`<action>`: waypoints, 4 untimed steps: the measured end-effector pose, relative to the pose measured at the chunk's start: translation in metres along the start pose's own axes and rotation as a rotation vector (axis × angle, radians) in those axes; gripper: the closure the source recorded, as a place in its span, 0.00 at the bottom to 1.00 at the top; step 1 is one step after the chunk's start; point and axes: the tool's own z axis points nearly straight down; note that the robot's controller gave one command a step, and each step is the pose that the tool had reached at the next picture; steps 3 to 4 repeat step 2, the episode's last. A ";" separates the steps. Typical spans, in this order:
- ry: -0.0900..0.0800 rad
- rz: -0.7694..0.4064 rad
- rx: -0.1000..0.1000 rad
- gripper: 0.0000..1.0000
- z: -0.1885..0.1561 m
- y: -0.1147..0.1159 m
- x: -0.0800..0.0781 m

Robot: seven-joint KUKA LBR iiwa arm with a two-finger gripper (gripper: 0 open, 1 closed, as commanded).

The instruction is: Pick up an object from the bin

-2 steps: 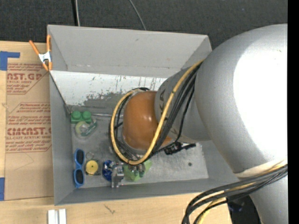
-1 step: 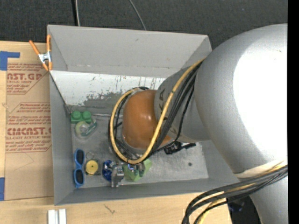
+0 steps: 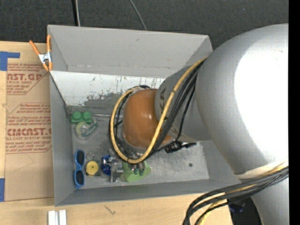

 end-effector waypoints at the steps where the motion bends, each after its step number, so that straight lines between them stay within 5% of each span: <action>1: 0.009 -0.001 0.003 1.00 -0.089 0.001 -0.003; 4: 0.014 -0.001 0.004 1.00 -0.106 0.002 -0.004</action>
Offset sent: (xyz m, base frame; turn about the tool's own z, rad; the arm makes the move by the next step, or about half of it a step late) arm 0.0000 -0.0002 0.0849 -0.0001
